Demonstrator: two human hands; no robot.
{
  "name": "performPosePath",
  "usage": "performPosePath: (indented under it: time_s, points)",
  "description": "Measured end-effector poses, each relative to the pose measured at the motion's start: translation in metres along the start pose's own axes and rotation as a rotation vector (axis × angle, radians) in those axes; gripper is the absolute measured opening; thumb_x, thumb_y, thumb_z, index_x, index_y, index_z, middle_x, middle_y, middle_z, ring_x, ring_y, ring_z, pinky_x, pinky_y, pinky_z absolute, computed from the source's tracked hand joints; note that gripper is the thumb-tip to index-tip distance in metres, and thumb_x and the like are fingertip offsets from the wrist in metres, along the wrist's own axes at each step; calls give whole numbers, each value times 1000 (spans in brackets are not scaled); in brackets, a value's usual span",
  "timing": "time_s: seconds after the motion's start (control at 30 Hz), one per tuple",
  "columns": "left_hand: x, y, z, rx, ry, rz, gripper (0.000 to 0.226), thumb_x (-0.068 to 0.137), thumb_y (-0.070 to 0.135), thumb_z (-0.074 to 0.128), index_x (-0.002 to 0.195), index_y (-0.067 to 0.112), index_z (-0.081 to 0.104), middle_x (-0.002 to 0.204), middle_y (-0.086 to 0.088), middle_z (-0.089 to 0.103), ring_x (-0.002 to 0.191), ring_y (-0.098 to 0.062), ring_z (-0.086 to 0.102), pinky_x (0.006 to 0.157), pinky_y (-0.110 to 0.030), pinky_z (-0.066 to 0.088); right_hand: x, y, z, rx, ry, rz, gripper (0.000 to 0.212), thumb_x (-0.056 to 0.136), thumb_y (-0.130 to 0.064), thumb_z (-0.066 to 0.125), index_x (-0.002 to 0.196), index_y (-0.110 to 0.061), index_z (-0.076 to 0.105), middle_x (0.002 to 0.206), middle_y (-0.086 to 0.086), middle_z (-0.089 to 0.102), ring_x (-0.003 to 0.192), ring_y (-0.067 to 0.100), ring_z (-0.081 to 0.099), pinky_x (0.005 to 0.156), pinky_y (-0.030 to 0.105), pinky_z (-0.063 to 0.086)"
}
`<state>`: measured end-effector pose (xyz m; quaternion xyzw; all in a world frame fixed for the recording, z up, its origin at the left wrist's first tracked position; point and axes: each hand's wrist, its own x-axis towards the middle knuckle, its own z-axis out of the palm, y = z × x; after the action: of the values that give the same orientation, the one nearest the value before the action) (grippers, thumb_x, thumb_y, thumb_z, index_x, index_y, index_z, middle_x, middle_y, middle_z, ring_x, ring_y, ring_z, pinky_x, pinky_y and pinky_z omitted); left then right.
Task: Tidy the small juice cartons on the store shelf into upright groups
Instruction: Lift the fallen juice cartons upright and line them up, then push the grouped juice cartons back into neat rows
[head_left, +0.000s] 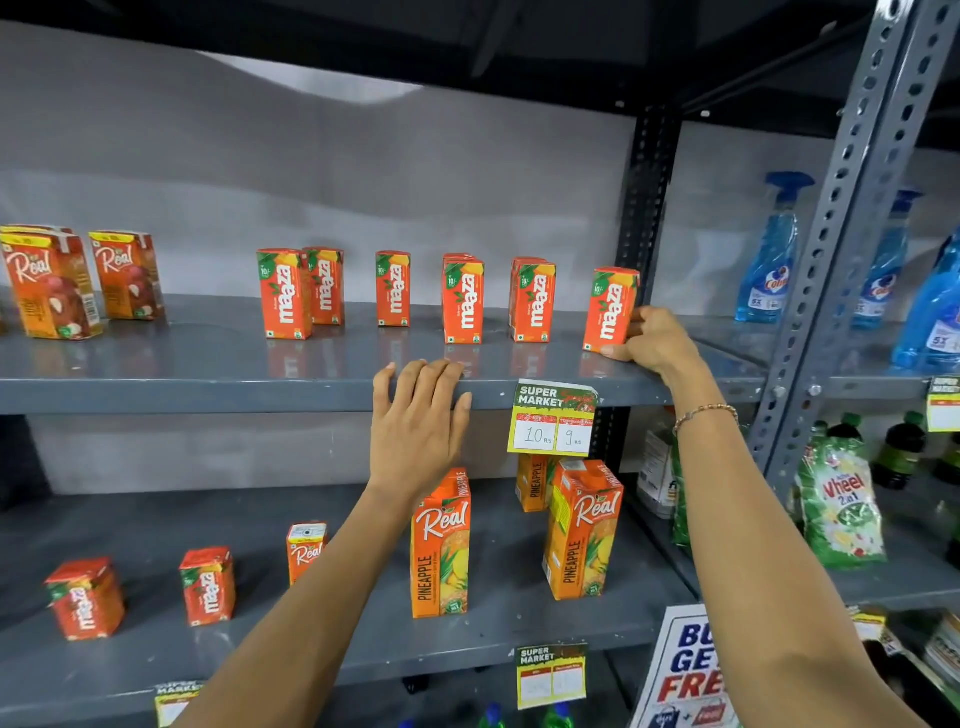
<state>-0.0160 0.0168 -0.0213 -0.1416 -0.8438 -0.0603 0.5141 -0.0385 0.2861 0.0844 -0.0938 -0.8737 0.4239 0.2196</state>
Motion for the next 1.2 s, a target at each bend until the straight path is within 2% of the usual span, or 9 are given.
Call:
performPosePath:
  time_s: [0.13, 0.2, 0.37, 0.53, 0.63, 0.8, 0.97, 1.1, 1.2]
  points:
    - [-3, -16, -8, 33, -41, 27, 48, 94, 39, 37, 124, 9, 59, 121, -8, 65, 114, -27, 61, 108, -42, 34, -9, -2, 5, 50, 83, -11, 50, 72, -13, 78, 118, -7, 57, 122, 12, 64, 112, 27, 60, 96, 40, 45]
    - [-8, -32, -12, 51, -30, 28, 48, 94, 38, 36, 123, 8, 60, 122, -10, 65, 116, -29, 60, 109, -43, 34, -17, -6, 8, 103, 75, -15, 47, 71, -10, 78, 114, -9, 59, 119, 10, 65, 109, 25, 61, 95, 37, 46]
    - [-15, -92, -28, 52, 38, -55, 43, 96, 35, 35, 118, 9, 61, 120, -10, 63, 117, -29, 57, 111, -42, 25, -52, -45, 43, 174, -90, -101, 45, 70, -7, 77, 111, -10, 61, 110, 6, 70, 103, 22, 64, 95, 45, 49]
    - [-24, -168, -52, 69, 47, -132, 43, 97, 36, 32, 114, 9, 60, 117, -10, 63, 114, -29, 56, 109, -42, 26, -79, -114, 109, 278, -242, -214, 40, 70, -1, 76, 105, -15, 61, 104, 0, 68, 93, 13, 64, 78, 25, 51]
    - [-31, -192, -58, 72, 32, -80, 43, 95, 39, 34, 111, 7, 60, 110, -10, 65, 105, -30, 60, 105, -39, 28, -82, -141, 148, 340, -268, -224, 40, 68, 5, 74, 103, -11, 63, 104, 6, 69, 100, 21, 64, 87, 32, 50]
    - [-35, -190, -57, 39, 33, -62, 40, 95, 36, 37, 108, 7, 61, 107, -10, 64, 101, -27, 58, 102, -39, 32, -67, -163, 195, 205, -248, -177, 41, 67, 8, 67, 105, -5, 64, 107, 10, 70, 102, 26, 65, 92, 43, 52]
    - [-36, -193, -55, 32, 29, -45, 43, 96, 39, 34, 109, 8, 61, 109, -8, 64, 102, -25, 59, 100, -38, 34, -46, -174, 207, 1, -123, -150, 41, 71, -2, 69, 112, -4, 62, 113, 13, 67, 103, 28, 63, 92, 40, 51]
    - [-35, -193, -52, 23, 41, -36, 43, 96, 39, 35, 109, 8, 61, 109, -8, 65, 102, -25, 59, 99, -39, 37, -39, -177, 208, -100, -115, -133, 40, 78, -10, 69, 116, -4, 58, 117, 14, 64, 106, 29, 61, 89, 34, 48]
    - [-36, -193, -52, 20, 52, -30, 43, 96, 39, 36, 109, 8, 63, 109, -8, 65, 102, -25, 60, 99, -40, 39, -39, -173, 207, -127, -137, -117, 39, 82, -16, 67, 118, -3, 58, 120, 15, 63, 108, 30, 61, 92, 35, 47]
